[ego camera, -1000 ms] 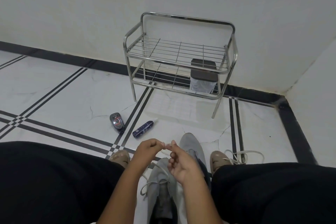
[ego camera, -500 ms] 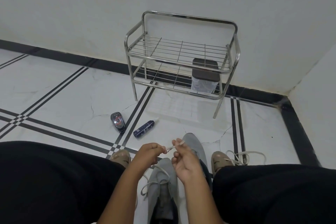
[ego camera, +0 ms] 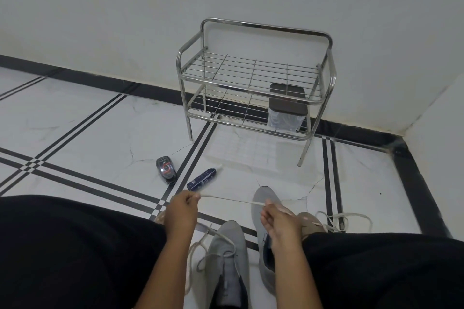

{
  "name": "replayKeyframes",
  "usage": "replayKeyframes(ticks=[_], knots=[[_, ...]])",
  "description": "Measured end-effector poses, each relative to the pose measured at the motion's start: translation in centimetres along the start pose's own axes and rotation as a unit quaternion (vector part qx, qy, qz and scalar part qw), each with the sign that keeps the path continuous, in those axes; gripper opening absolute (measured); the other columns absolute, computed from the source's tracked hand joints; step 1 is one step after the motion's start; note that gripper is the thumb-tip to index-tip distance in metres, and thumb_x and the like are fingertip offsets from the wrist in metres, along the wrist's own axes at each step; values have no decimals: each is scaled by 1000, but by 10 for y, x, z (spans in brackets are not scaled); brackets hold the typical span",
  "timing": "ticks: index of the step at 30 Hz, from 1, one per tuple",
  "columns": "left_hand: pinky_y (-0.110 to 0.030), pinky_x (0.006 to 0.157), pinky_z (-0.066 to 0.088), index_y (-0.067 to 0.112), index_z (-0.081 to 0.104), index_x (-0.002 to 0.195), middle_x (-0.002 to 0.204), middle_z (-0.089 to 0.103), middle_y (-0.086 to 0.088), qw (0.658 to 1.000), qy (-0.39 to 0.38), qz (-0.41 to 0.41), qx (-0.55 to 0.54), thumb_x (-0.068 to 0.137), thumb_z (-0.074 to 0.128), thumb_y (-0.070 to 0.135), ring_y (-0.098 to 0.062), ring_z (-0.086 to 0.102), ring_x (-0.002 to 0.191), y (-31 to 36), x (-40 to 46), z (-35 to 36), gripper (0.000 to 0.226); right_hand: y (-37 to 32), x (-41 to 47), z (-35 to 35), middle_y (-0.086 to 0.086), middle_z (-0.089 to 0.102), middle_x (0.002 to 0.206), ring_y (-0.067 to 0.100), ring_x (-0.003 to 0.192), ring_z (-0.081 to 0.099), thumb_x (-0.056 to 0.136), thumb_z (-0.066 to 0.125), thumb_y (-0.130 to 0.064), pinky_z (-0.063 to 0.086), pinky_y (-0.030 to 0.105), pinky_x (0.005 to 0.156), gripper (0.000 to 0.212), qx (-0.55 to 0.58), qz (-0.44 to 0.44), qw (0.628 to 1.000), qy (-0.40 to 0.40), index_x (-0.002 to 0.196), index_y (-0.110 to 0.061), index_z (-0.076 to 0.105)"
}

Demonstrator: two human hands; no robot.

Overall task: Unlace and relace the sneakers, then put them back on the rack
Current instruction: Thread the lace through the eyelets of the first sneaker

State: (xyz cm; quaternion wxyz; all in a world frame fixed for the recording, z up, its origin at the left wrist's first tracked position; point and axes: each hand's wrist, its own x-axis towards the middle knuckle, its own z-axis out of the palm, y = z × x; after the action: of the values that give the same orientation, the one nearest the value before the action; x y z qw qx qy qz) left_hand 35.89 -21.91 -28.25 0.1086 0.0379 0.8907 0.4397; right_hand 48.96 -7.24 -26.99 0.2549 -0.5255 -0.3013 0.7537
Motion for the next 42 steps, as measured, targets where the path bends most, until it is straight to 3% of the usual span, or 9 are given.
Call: replayKeyframes(ticks=[6,14,18,22,26,29,33,37,42], knots=[[-45,78,50,17,68,90,93,62,-9,985,168,-40,3,95,52,26,-29,57,80,-4,9,-9,19,-1,-5,2,14,67,80,19,73,64,89,61,2,56,20,63,6,-96,-19,994,-53,88,-3,64],[-31,72,34,4,59,105,109,56,-11,971,226,-23,-79,100,44,20,-19,44,85,13,18,-23,24,-8,-9,13,15,71,87,19,77,67,89,64,-4,58,21,67,10,-140,-49,979,-141,98,-3,66],[-44,85,45,8,62,110,115,56,-15,981,175,-77,-10,98,46,19,-29,52,93,7,21,-20,22,-4,-3,9,17,72,94,19,83,70,89,63,0,58,20,70,12,-81,-31,983,-164,100,-1,67],[-44,93,45,12,53,128,123,57,-15,991,102,-32,80,91,50,2,-33,55,109,-8,8,8,39,18,8,6,12,69,83,14,73,65,93,58,-1,56,15,62,11,-230,-45,959,-160,101,1,66],[-31,83,46,22,57,118,113,64,-5,968,-246,40,-28,97,39,3,-19,58,95,-16,-7,40,33,43,18,2,6,70,85,14,76,62,92,62,-11,57,25,69,10,-392,-87,904,-148,93,-8,72],[-26,87,45,24,62,105,101,68,1,931,-362,27,-46,99,44,14,-13,61,100,-23,-18,50,21,49,24,-2,3,72,84,20,83,66,87,67,-11,57,44,83,5,-397,-78,906,-125,85,-10,71],[-35,87,50,10,70,96,95,71,-9,934,-346,22,-85,92,60,24,-17,64,89,-35,-17,62,17,52,33,-5,2,73,81,19,82,68,85,69,-13,57,38,82,6,-395,-80,911,-84,79,-15,70],[-28,75,50,10,69,88,78,67,-3,939,-319,-11,-128,88,66,20,-14,62,74,-32,-15,68,10,56,38,-4,2,60,65,15,63,53,93,60,-10,50,29,66,13,-357,-59,927,-103,87,-7,71],[-26,68,40,22,58,74,86,65,-1,972,-205,-103,-42,86,61,18,-17,56,77,-47,-7,77,13,83,58,-14,6,56,74,19,65,53,92,46,-5,49,35,63,31,-377,-25,926,-17,73,-19,67]])
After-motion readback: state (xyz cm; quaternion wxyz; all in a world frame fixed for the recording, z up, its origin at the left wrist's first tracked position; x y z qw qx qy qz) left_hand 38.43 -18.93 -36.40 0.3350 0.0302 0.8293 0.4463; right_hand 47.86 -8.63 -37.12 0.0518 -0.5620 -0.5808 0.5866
